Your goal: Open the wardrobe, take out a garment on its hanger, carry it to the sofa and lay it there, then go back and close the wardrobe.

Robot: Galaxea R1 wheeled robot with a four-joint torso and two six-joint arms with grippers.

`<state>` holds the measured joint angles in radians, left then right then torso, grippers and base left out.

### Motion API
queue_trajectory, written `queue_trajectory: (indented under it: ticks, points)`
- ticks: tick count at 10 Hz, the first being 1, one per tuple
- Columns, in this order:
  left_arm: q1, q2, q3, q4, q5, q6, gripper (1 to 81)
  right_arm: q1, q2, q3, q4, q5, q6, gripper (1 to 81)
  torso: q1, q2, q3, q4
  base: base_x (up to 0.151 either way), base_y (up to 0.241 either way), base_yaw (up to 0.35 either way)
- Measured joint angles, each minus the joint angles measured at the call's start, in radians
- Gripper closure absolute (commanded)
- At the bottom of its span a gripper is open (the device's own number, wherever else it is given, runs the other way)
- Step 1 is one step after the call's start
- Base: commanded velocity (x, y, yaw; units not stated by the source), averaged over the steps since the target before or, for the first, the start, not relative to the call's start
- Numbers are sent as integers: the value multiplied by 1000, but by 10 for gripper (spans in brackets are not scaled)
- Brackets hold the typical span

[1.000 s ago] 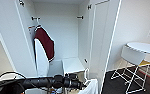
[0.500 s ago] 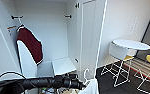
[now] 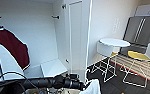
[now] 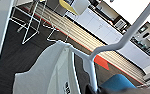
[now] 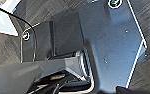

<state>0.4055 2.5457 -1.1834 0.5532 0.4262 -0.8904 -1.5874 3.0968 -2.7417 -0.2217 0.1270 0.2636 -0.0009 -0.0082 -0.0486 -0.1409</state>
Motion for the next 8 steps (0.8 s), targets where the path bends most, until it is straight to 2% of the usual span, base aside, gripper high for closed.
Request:
queue_trajectory:
  ticks: [4,8]
  points:
    - [0,0,0,0,1,0,811,6,-3,1,0,4,0,10,0,0,-2,0,0,0,-333]
    - [1,4,-3,1,4,1,811,14,-1,1,0,5,0,10,2,1,-54,0,0,0,-335]
